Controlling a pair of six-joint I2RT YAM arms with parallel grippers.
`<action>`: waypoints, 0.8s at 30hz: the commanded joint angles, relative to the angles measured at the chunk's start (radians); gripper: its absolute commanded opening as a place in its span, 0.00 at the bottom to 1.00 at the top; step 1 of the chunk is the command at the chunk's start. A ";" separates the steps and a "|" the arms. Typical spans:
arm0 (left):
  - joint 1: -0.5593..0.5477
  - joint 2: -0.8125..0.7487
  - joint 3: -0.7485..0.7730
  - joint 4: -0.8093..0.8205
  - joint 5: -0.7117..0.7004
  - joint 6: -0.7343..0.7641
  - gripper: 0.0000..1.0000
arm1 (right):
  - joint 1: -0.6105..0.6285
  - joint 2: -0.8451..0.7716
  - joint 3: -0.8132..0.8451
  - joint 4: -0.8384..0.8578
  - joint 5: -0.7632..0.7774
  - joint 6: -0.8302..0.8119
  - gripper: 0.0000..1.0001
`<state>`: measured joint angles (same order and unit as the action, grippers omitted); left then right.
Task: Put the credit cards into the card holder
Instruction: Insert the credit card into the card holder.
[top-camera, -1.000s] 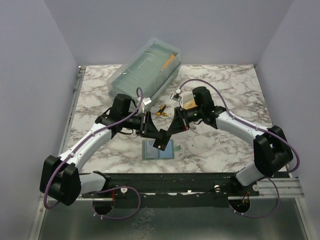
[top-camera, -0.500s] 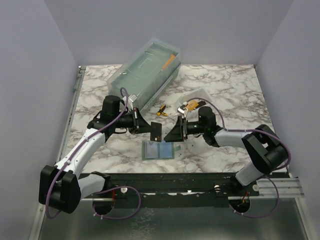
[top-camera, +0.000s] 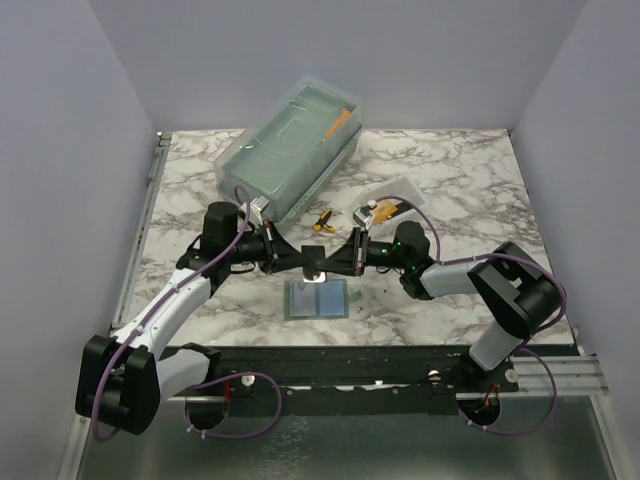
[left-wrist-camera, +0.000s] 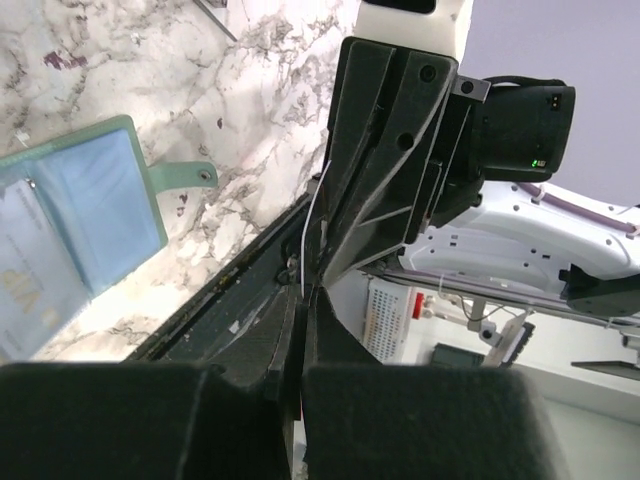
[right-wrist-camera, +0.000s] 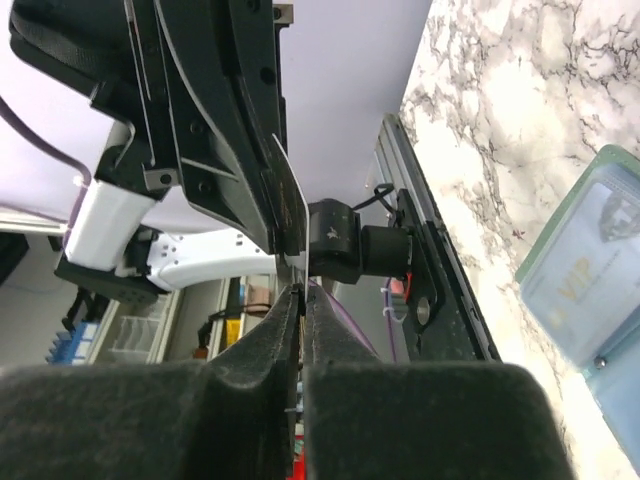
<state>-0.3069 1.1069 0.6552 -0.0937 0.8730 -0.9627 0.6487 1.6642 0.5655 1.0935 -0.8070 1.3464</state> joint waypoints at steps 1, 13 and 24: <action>0.008 -0.033 -0.033 0.046 -0.026 -0.027 0.00 | 0.008 -0.025 -0.027 -0.001 0.082 -0.032 0.00; 0.008 0.008 0.050 -0.505 -0.517 0.185 0.82 | 0.000 -0.028 0.159 -0.891 -0.032 -0.691 0.00; -0.042 0.103 -0.052 -0.343 -0.553 0.137 0.68 | -0.001 0.085 0.194 -0.965 -0.131 -0.726 0.00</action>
<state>-0.3233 1.1954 0.6426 -0.5045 0.3717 -0.8124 0.6487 1.7123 0.7483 0.1936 -0.8715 0.6605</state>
